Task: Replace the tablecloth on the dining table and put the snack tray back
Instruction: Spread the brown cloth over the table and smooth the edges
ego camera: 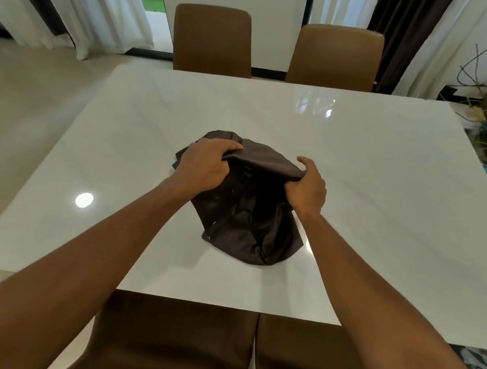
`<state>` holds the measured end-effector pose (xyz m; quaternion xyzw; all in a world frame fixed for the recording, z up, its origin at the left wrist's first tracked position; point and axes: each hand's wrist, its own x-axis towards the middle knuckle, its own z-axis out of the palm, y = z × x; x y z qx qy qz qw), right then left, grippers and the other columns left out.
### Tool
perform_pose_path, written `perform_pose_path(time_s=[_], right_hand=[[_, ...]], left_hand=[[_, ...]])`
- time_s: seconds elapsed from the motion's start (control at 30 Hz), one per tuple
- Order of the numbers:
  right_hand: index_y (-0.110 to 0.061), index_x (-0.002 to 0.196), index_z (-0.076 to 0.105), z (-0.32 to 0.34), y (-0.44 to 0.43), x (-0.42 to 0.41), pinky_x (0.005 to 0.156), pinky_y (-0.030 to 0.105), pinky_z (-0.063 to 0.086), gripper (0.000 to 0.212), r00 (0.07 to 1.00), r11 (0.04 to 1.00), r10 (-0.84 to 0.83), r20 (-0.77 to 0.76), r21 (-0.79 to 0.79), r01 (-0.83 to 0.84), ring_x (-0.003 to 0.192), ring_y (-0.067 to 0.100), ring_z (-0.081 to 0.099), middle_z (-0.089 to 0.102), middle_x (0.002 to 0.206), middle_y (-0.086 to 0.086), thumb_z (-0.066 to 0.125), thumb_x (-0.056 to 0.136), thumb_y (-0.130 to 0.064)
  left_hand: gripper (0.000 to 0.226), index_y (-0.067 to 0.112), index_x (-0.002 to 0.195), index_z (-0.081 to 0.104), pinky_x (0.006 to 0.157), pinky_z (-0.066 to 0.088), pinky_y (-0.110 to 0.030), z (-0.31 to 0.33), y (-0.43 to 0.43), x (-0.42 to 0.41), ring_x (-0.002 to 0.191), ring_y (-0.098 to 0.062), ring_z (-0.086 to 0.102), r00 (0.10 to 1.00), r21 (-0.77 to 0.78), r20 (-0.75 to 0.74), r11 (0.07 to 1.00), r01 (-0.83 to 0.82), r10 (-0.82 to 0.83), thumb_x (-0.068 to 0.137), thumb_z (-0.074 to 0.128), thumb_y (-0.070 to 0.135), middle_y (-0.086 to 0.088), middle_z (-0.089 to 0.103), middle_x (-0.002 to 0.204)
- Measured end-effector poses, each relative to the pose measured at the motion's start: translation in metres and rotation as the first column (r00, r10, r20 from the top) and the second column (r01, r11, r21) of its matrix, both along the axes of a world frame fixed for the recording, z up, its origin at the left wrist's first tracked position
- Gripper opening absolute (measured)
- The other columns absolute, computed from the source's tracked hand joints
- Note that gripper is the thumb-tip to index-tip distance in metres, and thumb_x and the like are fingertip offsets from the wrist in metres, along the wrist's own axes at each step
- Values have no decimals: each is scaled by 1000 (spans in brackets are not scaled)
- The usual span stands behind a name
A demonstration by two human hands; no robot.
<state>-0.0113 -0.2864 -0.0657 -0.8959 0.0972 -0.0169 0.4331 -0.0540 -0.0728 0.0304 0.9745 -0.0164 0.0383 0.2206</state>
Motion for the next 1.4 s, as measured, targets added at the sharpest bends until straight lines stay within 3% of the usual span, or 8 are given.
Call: perform_pose_path(time_s=[0.23, 0.37, 0.53, 0.63, 0.8, 1.07, 1.2, 1.4], right_hand=[[-26, 139, 53, -22, 22, -17, 89, 29, 46, 57, 988, 967, -71, -140, 234, 103, 96, 21, 63, 68, 108, -2, 64, 86, -10], [-24, 114, 74, -2, 25, 3, 84, 29, 48, 32, 989, 993, -101, -107, 58, 107, 98, 27, 67, 74, 111, 5, 59, 91, -9], [-26, 119, 72, 67, 9, 59, 98, 38, 50, 37, 960, 988, 3, 280, -149, 40, 106, 29, 65, 73, 114, 3, 62, 86, -10], [-26, 122, 71, 108, -5, 87, 83, 42, 52, 43, 828, 928, 109, 550, -355, 114, 98, 29, 60, 70, 111, 2, 67, 82, -10], [-22, 127, 69, 120, -37, 75, 72, 37, 46, 47, 662, 899, 169, 730, -389, 200, 92, 28, 54, 59, 106, 10, 66, 84, -3], [-19, 116, 74, -41, -102, -64, 55, 31, 48, 56, 858, 780, 445, 257, -582, -231, 72, 30, 60, 55, 95, 5, 77, 65, 2], [-19, 127, 68, -70, -113, -106, 58, 30, 49, 60, 861, 700, 509, -1, -582, -414, 76, 30, 62, 58, 104, 6, 76, 70, -5], [-37, 127, 63, -54, -125, -113, 67, 24, 45, 60, 711, 583, 656, -251, -430, -690, 86, 10, 61, 55, 102, -16, 52, 82, -75]], left_hand=[[52, 22, 124, 70, 107, 45, -34, 0, 31, -8, 116, -23, 63, 980, -174, 174, 983, -61, 92, 82, 51, -3, -1, 70, 124], [51, 20, 124, 70, 99, 40, -24, -1, 63, -11, 114, -22, 64, 962, -141, 241, 985, -100, 132, 81, 54, -3, -1, 71, 121], [53, 21, 125, 69, 95, 49, -37, 2, 97, 0, 108, -25, 65, 947, -89, 300, 992, -93, 116, 81, 55, -4, -1, 72, 117], [52, 19, 128, 65, 89, 51, -40, 19, 107, 20, 100, -26, 64, 900, 42, 435, 999, -20, 0, 84, 54, -4, -2, 71, 116], [46, 11, 130, 66, 94, 49, -46, 24, 106, 34, 106, -33, 61, 818, 129, 572, 992, -17, -60, 89, 43, 9, -11, 68, 123], [51, 20, 118, 75, 81, 53, -41, -127, 89, -79, 95, -35, 66, 861, 245, 441, 957, 157, -254, 82, 46, -3, -8, 70, 122], [51, 19, 117, 74, 71, 49, -37, -155, 79, -126, 91, -32, 65, 850, 365, 279, 868, 337, -447, 77, 44, 6, -7, 71, 118], [57, 26, 135, 60, 82, 43, -35, -149, 76, -151, 99, -16, 56, 910, 187, 43, 898, 397, -411, 91, 49, 61, 4, 65, 115]])
